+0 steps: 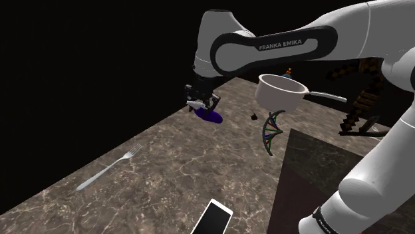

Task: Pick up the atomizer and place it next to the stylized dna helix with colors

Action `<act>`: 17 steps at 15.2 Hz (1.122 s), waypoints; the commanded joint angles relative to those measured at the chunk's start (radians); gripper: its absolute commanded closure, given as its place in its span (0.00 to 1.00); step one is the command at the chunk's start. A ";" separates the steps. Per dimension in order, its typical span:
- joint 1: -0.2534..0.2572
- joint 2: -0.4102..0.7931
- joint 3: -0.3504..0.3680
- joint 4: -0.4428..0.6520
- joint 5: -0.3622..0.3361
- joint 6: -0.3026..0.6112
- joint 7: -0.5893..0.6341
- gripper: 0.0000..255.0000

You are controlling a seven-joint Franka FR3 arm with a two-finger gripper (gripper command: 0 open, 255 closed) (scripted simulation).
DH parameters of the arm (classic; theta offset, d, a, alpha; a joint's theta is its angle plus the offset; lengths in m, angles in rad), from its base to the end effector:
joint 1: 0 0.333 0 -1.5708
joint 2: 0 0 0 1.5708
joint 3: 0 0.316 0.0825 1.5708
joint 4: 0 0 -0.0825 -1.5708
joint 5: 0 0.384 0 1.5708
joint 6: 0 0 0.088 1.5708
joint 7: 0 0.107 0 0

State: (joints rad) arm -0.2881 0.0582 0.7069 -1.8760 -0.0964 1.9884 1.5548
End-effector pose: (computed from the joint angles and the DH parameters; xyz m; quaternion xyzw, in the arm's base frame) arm 0.5355 0.2248 0.4902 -0.8512 0.5231 -0.0405 0.0144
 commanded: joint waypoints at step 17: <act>-0.184 -0.068 -0.179 -0.119 0.077 0.081 -0.390 1.00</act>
State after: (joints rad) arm -0.4724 -0.0117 0.5283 -1.9835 -0.0183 2.0562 1.1653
